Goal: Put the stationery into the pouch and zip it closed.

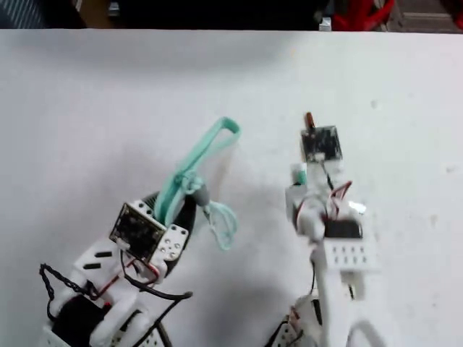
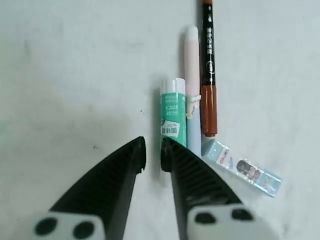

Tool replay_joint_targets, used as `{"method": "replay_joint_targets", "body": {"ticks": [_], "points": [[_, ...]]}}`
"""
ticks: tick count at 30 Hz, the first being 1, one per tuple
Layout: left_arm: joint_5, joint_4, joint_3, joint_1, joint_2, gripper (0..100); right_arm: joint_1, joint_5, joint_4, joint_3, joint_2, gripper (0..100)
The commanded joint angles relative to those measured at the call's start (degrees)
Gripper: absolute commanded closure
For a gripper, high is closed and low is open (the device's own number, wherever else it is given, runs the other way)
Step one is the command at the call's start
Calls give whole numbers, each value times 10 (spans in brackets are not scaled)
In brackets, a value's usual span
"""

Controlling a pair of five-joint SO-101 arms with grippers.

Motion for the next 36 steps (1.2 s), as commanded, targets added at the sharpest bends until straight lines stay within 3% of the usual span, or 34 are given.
{"method": "replay_joint_targets", "body": {"ticks": [1,4,9,10,13,17,18,20,25,29,34,36], "points": [[-6,-14,-2,-7,7,976,22,-19,22,-77,87,884],[-6,-16,-2,-7,7,976,26,-19,30,-99,117,993],[-6,-16,-2,-7,7,976,27,-25,31,-102,118,854],[-6,-16,-2,-7,7,976,27,-20,31,-102,118,858],[-6,-16,-2,-7,7,976,27,-14,28,-102,123,995],[-6,-16,-2,-7,7,976,28,-5,28,-102,124,882],[-6,-16,-2,-7,7,976,30,-5,30,-102,124,885],[-6,-16,-2,-7,7,976,36,-4,31,-103,124,988],[-6,-16,-2,-7,7,976,44,-4,28,-103,122,928],[-6,-16,-2,-7,7,976,44,-4,28,-103,122,985],[-6,-17,1,-7,7,976,42,-10,28,-104,118,904],[-6,-17,2,-7,7,976,44,-46,27,-111,117,857]]}}
